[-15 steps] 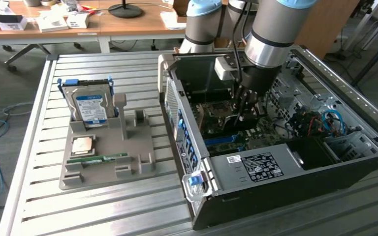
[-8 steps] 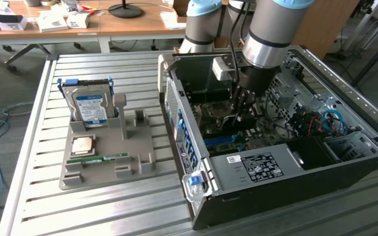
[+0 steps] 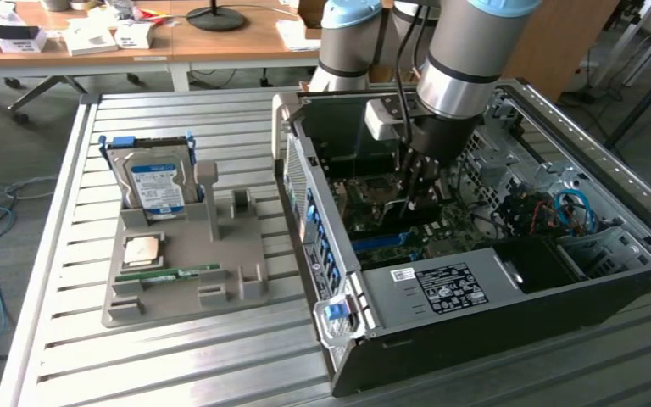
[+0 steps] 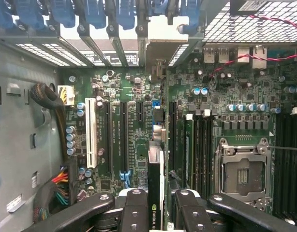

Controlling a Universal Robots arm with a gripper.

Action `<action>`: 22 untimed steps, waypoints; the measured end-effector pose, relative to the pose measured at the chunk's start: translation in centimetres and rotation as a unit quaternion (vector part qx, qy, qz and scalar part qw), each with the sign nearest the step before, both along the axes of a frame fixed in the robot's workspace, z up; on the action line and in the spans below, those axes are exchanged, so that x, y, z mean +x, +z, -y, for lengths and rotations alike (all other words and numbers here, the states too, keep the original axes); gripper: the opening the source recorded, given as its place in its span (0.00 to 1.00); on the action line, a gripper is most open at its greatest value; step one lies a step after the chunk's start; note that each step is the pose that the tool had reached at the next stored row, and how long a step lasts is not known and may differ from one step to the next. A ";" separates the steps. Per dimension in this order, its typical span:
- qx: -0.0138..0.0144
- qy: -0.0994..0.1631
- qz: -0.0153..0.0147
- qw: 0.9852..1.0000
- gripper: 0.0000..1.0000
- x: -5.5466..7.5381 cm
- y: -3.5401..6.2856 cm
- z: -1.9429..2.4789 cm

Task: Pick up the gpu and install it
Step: 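Insert the gpu into the slot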

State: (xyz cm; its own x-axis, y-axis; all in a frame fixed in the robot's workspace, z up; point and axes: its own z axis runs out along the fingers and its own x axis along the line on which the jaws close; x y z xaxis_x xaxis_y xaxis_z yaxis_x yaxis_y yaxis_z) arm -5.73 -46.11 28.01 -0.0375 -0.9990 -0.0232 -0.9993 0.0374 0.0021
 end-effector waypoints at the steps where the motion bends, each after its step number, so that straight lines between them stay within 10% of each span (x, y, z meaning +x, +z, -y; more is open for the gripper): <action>1: 0.000 0.000 0.000 1.000 0.26 0.0 -0.03 0.00; 22: 0.000 0.000 0.000 1.000 0.26 -0.2 -0.68 0.15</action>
State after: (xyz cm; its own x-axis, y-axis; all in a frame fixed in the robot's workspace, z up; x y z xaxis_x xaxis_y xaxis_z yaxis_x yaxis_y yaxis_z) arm -5.88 -46.26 27.33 -0.0374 -0.9990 -0.0235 -0.9993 0.0374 0.0020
